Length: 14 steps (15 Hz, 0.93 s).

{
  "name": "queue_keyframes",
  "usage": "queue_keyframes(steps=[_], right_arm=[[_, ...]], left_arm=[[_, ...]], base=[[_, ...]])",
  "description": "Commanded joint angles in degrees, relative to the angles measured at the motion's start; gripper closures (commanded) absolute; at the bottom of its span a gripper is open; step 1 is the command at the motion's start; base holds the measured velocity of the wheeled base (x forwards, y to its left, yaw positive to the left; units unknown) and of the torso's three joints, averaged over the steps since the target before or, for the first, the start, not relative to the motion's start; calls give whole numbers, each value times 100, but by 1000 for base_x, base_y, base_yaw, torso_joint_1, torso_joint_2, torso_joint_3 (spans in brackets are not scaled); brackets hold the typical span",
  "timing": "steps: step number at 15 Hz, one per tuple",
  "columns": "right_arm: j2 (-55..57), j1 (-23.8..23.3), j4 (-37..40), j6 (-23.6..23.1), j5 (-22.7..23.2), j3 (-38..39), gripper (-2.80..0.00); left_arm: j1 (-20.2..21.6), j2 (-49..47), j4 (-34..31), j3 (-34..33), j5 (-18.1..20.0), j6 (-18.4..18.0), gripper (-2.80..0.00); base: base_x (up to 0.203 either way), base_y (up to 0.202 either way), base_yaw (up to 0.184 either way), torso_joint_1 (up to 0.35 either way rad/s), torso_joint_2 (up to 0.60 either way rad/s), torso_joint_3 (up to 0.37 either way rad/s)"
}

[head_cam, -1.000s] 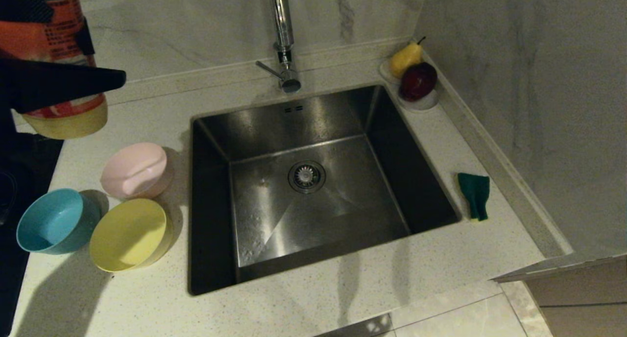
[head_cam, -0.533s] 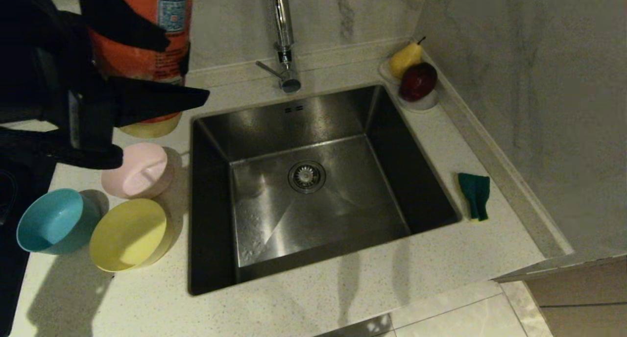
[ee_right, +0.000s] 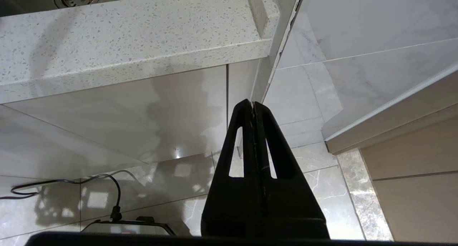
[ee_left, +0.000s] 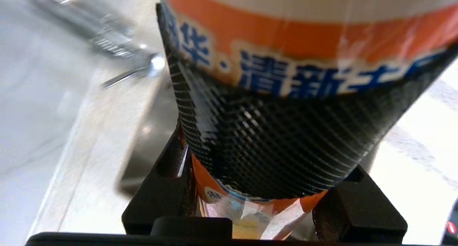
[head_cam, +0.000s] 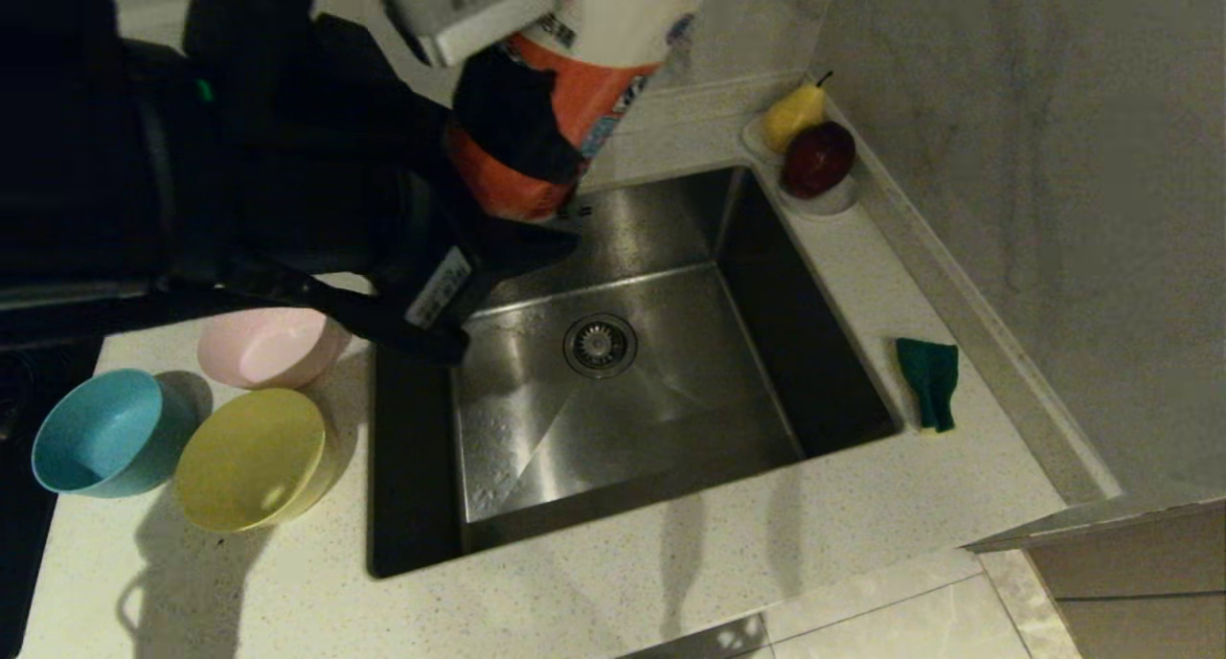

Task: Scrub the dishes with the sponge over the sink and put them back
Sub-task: Squeeze it onto the sponge

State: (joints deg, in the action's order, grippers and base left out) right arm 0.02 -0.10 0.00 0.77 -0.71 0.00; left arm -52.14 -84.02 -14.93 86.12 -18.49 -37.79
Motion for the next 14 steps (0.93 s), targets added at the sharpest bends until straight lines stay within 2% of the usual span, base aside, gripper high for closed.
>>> queue_keyframes(steps=[1, 3, 6, 10, 14], right_arm=[[-2, 1, 0, 2, 0, 0, 0], [6, 1, 0, 2, 0, 0, 0], [0, 1, 0, 2, 0, 0, 0], [4, 1, 0, 2, 0, 0, 0], [6, 1, 0, 2, 0, 0, 0]], left_arm=[[-134, -449, -10, 21, -23, -33, 0], [-235, -703, 30, 61, -80, -31, 0], [-525, -1085, 189, 90, -449, -18, 0], [-549, -1740, 266, 222, -544, -11, 0], [-556, -2245, 315, 400, -844, -25, 0]], base=[[0, 0, 0, 0, 0, 0], [0, 0, 0, 0, 0, 0], [0, 0, 0, 0, 0, 0], [0, 0, 0, 0, 0, 0], [0, 0, 0, 0, 0, 0]])
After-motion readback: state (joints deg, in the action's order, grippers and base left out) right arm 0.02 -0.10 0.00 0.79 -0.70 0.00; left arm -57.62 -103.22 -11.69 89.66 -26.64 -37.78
